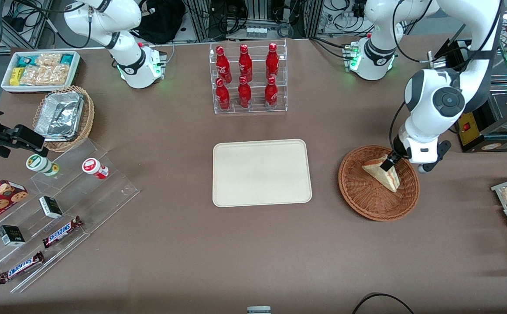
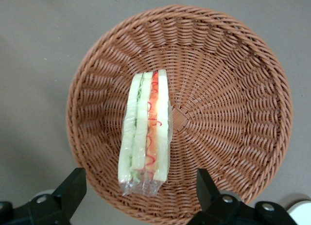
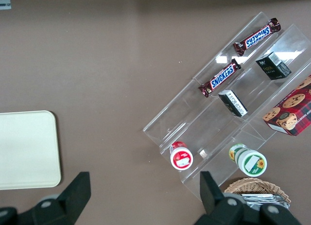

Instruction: Place sandwich from basket to tray

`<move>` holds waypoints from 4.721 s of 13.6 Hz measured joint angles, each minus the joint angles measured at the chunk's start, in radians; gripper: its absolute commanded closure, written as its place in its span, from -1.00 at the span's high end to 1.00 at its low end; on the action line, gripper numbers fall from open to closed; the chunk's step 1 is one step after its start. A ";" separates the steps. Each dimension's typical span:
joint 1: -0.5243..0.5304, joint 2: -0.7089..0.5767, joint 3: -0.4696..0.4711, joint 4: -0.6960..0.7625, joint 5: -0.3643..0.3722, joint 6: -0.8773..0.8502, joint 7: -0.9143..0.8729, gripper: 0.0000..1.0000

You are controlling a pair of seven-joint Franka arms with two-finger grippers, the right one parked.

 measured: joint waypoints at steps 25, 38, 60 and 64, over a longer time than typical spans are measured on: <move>-0.243 0.137 -0.023 0.685 -0.001 -0.723 0.001 -0.79; -0.626 0.544 -0.027 0.831 0.103 -0.450 -0.045 -0.79; -0.655 0.453 -0.023 0.876 0.106 -0.463 -0.123 0.99; -0.528 0.235 -0.010 0.879 0.051 -0.685 -0.146 0.99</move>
